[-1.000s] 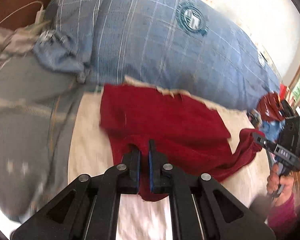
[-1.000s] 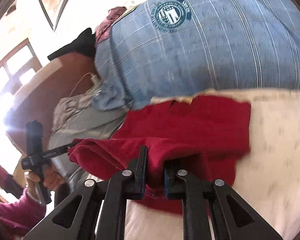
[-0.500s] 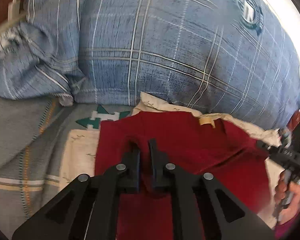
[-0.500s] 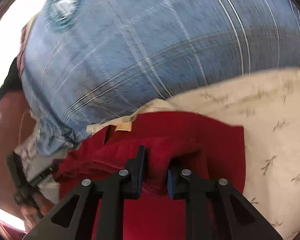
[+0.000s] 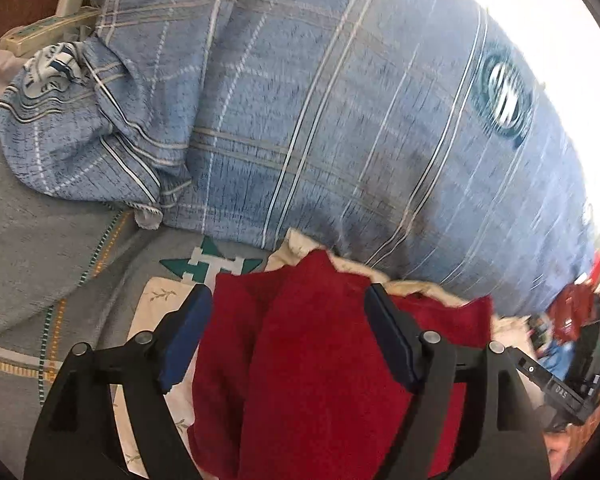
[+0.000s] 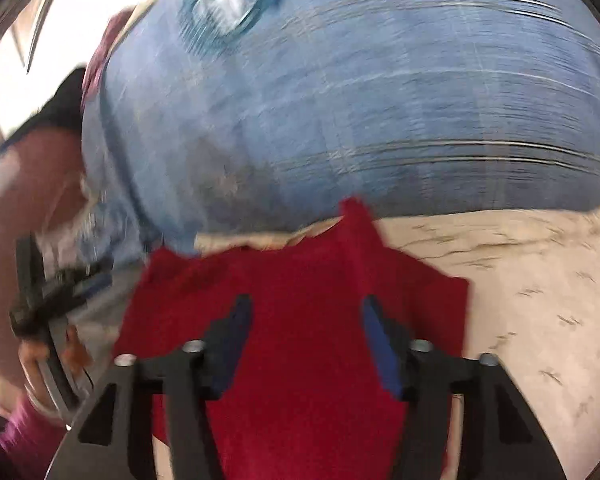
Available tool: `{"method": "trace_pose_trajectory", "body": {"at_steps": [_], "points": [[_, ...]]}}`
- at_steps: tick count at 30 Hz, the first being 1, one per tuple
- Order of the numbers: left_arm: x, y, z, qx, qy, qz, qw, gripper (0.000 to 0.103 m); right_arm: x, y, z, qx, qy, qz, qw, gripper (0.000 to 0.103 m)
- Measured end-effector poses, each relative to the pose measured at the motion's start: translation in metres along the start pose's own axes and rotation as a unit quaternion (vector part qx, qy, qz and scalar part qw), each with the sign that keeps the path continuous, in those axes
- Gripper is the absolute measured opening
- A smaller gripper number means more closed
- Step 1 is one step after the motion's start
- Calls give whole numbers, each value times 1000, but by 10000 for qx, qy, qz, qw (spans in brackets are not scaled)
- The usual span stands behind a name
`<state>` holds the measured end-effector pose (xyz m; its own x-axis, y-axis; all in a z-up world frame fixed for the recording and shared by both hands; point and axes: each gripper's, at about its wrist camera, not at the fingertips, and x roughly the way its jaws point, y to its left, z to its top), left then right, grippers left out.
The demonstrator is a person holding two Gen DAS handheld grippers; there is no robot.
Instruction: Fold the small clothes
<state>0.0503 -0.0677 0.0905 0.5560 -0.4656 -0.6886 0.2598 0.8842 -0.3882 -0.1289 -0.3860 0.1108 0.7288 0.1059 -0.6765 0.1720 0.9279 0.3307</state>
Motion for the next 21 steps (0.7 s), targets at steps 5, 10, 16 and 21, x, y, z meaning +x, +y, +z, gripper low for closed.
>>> {"method": "trace_pose_trajectory", "body": {"at_steps": [5, 10, 16, 21], "points": [[56, -9, -8, 340, 682, 658, 9949, 78, 47, -9, 16, 166, 93, -543, 9983, 44], [92, 3, -10, 491, 844, 1320, 9864, 80, 92, -45, 26, 493, 351, -1015, 9930, 44], [65, 18, -8, 226, 481, 1304, 9900, 80, 63, -30, 23, 372, 135, -1005, 9942, 50], [3, 18, -23, 683, 163, 1303, 9890, 80, 12, -5, -3, 222, 88, -416, 9989, 57]]}}
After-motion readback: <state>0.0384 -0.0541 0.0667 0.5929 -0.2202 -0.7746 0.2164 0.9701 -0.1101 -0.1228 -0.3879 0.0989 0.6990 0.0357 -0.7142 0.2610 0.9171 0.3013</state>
